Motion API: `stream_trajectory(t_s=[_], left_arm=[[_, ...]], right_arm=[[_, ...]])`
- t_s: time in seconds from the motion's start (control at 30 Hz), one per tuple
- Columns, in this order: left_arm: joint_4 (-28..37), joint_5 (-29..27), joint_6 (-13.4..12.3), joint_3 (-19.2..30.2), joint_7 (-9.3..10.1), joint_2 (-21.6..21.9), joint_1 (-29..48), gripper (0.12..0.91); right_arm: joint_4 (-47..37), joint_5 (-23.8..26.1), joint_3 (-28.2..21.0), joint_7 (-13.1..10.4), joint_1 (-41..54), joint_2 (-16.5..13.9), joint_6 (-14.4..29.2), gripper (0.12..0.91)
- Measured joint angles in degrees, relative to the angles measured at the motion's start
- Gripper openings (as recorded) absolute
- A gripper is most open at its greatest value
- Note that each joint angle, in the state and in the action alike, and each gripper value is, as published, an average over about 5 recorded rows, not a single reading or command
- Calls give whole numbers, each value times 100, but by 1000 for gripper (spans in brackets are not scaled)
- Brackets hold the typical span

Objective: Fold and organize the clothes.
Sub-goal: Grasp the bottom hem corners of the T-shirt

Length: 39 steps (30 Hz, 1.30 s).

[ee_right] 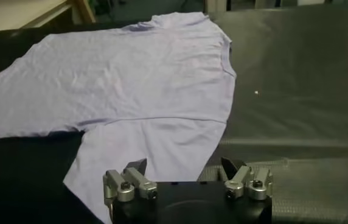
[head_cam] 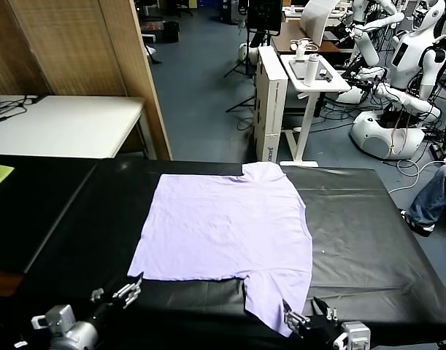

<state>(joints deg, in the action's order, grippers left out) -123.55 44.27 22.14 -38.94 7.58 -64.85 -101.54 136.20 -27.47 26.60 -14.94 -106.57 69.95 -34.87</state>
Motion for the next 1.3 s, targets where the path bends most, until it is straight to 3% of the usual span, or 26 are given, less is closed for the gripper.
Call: stream_trajectory(t_s=[0.17,0.27,0.6,0.8,0.93,1.1,1.3], left_arm=[[30,-4,-30,1,-15,-3,-5,889],[40,-8,-42,0,-18,-3,-11,836],[53,-57,-21,68,-44,-41,30,483],[85,-58,-33,72,-42,-50,39,278],[78,-73,-48,79,-33,-67,36,202],[-3,-104,-67,70,-3,-118,-45,148],[-229,-199,-110,-2,22,-158,-327,148]], right_arm=[[1,1,-17,-9,-22,10,-1,726],[10,1,-13,-11,-25,12,-1,688],[13,-4,10,-6,-35,19,-1,518],[10,-6,16,3,-41,19,4,274],[81,21,7,-28,-82,13,6,150],[261,129,-41,-147,-231,7,-150,139],[458,210,37,-208,-463,-64,-295,139]])
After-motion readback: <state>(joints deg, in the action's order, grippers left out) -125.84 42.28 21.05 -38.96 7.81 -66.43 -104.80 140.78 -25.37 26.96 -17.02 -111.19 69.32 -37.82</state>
